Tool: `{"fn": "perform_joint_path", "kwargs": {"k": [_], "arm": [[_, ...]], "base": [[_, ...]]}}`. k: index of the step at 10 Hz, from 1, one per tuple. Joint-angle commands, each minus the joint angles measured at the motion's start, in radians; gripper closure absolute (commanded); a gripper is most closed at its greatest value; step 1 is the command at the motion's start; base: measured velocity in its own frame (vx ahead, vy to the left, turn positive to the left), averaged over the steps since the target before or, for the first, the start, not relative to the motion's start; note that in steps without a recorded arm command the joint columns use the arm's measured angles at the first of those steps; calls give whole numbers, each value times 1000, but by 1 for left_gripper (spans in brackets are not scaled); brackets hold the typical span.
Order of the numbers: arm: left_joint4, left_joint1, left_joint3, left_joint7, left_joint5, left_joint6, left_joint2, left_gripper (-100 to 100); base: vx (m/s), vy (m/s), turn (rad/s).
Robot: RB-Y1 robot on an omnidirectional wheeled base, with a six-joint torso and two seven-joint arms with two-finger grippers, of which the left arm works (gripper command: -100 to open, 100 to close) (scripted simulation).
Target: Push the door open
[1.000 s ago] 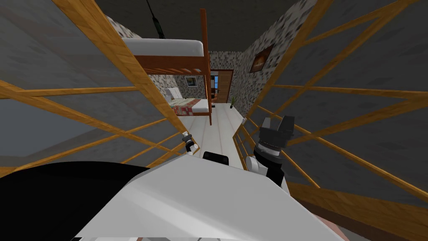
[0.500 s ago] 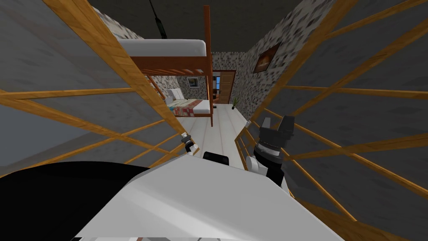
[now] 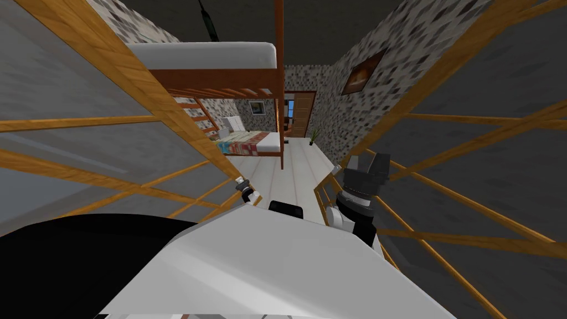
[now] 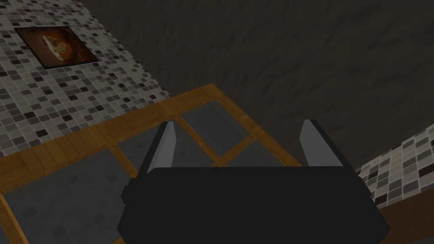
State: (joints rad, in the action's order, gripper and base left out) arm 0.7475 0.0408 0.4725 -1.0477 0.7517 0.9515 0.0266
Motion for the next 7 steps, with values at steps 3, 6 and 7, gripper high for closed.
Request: {"fn": "perform_joint_path", "kwargs": {"k": [3, 6, 7], "arm": [[0, -3, 46, 6, 32, 10, 9, 100], [2, -1, 53, 9, 38, 13, 0, 100], [1, -6, 74, 14, 53, 16, 14, 100]], "base": [[206, 124, 64], [118, 57, 42], [97, 73, 25]]}}
